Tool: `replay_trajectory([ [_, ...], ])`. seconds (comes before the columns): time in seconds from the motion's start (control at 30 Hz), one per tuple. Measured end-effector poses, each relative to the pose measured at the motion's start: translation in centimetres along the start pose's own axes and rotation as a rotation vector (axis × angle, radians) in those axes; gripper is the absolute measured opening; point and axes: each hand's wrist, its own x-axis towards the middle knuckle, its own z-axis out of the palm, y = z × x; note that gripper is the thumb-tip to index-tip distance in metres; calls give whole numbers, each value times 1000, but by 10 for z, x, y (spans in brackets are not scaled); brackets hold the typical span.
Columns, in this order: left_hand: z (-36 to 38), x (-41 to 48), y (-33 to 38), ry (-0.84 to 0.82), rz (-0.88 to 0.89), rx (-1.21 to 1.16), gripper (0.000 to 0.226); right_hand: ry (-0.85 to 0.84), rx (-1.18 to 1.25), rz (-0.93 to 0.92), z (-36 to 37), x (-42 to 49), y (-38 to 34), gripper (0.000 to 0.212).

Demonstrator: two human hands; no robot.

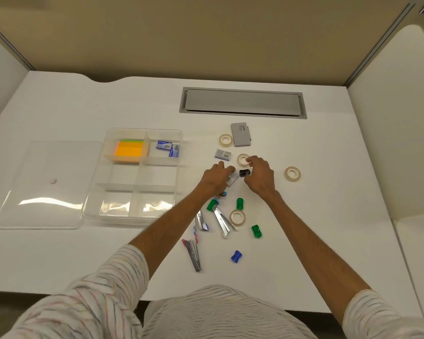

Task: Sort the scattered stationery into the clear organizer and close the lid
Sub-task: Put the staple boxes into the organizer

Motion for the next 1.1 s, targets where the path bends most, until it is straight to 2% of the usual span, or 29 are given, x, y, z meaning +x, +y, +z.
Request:
replay_trajectory([
  [0.17,-4,-3,-12,52,-20,-63,62,10,1,-5,2,11,-11,45],
  [0.4,-23,-20,-48,295,-82,-155,62,-11,-20,-57,14,31,-46,43],
  [0.53,-37,-32,-70,377,-125,-192,64,-31,-87,-73,23,40,-62,47],
  [0.9,-57,-50,-109,447,-134,-241,63,-25,-264,-38,37,40,-72,41],
  [1.1,-62,-54,-129,483,-208,-374,64,49,-138,1,36,34,-75,35],
])
